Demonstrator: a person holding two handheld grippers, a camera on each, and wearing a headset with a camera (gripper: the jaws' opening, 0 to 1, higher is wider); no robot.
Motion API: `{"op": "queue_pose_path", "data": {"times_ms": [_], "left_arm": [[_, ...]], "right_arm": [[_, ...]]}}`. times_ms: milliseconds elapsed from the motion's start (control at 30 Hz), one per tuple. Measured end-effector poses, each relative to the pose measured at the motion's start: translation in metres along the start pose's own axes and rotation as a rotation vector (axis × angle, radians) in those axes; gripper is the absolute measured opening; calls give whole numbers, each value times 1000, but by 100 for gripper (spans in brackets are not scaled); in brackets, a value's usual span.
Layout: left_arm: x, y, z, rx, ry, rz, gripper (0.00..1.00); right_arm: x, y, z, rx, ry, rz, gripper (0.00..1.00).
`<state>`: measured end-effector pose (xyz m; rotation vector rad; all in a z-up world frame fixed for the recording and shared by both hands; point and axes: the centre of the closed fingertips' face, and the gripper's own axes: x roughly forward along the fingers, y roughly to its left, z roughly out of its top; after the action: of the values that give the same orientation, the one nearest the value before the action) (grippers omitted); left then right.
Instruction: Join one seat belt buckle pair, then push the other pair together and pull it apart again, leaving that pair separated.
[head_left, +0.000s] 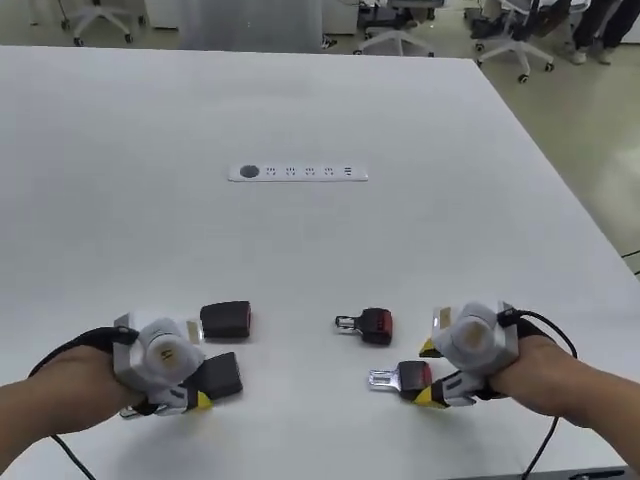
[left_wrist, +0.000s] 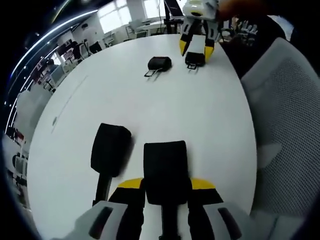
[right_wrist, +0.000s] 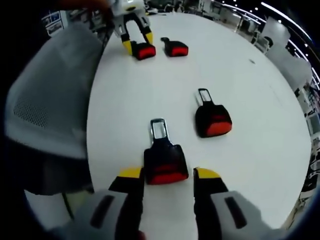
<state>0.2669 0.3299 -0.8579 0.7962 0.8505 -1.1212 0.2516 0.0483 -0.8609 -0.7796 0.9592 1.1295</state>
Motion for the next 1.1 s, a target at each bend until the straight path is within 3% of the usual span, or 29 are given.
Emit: {"op": "queue_pose_path", "data": {"times_ms": [100,133,467,633,1100], "left_arm": [[0,0,0,20,-6,-13,34],[0,-1,0,27,-7,-16,34],[2,-5,2,140,30,-75,33],[3,-5,3,161,48,-91,34],[3,-5,3,174,46,-100,33]], "right_arm": [[3,5,-7,-6,18,36,37],[3,4,-6,23,9,36,37],[3,2,-6,-13,0,47,35],[3,2,-6,-26,10,52,35],[6,6,2,-24,-3,46,35]]}}
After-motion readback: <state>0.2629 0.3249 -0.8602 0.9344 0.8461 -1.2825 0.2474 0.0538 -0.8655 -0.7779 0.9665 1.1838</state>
